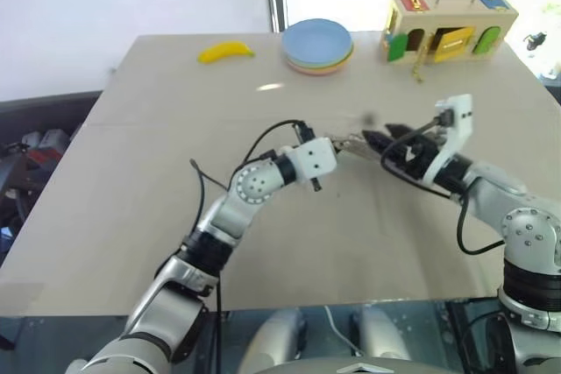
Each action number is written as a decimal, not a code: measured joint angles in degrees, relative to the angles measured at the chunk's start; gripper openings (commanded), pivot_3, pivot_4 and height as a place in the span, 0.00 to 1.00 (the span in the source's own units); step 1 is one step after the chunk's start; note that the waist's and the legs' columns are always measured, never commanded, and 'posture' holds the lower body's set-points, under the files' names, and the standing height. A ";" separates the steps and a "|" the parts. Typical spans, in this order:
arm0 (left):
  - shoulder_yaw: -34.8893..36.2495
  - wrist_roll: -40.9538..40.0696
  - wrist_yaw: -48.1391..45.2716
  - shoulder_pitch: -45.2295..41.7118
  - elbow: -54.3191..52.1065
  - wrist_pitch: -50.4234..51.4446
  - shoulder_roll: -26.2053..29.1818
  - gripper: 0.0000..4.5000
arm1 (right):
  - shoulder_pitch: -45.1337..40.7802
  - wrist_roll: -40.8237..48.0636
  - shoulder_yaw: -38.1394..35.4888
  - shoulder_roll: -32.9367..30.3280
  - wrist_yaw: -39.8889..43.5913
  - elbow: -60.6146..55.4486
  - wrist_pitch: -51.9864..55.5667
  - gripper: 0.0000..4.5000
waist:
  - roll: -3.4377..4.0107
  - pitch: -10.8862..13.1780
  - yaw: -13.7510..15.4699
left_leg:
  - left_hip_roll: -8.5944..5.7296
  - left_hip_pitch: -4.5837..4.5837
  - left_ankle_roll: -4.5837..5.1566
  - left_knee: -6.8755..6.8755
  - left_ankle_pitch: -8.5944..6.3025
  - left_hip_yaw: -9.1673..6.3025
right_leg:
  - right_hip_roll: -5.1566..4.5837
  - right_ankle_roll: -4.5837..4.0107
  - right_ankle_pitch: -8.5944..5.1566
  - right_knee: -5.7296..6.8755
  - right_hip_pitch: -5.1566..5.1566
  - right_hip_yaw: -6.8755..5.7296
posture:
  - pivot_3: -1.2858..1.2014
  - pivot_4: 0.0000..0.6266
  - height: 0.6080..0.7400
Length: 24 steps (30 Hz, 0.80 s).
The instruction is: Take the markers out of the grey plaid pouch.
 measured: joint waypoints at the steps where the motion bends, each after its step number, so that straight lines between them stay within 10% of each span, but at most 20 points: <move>1: -0.16 1.61 0.15 -0.01 0.01 -1.12 0.22 0.01 | 0.00 1.78 -0.38 0.18 -1.14 0.67 1.84 0.82 | 0.00 0.00 0.01 | -0.01 0.00 0.00 0.00 0.00 0.01 | -0.01 0.00 0.00 0.00 -0.01 0.01 | 0.52 0.24 1.00; 21: -2.09 10.63 -0.93 -0.09 2.30 -12.71 0.29 0.01 | -0.41 21.01 -4.19 8.96 -19.90 8.01 2.44 0.82 | 0.01 -0.01 -0.22 | -0.01 0.00 0.00 0.00 0.00 0.01 | 0.00 0.00 0.00 0.02 -0.01 0.00 | 0.52 0.24 1.00; 24: -2.21 11.04 -1.21 -0.09 2.31 -13.39 0.04 0.00 | -0.47 23.88 -4.30 9.02 -21.87 9.02 0.65 0.63 | 0.02 -0.01 -0.26 | -0.01 0.00 0.00 0.00 0.00 0.01 | 0.00 0.00 0.00 0.03 -0.02 0.00 | 0.52 0.24 1.00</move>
